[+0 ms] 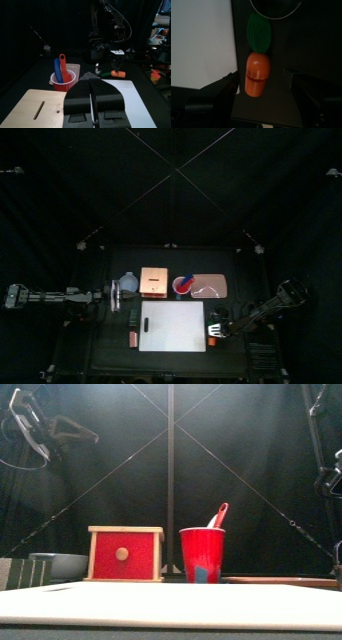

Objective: Grab carrot

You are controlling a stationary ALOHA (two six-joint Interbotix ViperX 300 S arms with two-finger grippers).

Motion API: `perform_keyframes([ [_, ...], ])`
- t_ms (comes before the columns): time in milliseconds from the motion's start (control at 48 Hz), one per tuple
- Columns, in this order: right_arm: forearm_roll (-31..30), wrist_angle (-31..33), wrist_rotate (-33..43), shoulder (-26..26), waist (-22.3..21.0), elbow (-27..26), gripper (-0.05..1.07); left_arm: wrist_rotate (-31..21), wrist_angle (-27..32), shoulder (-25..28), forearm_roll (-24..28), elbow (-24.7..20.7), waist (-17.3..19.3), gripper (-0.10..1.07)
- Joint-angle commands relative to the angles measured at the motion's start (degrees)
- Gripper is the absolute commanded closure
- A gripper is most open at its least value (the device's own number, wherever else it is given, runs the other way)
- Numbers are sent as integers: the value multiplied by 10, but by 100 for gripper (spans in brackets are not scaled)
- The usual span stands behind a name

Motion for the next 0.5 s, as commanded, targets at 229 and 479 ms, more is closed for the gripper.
perform_keyframes([
  [229, -9, -26, 1, 40, -18, -4, 5, -2, -4, 2, -1, -9, 0, 96],
  [479, 4, -48, 0, 58, -18, -5, 9, -4, -5, 2, -1, -10, -3, 96],
])
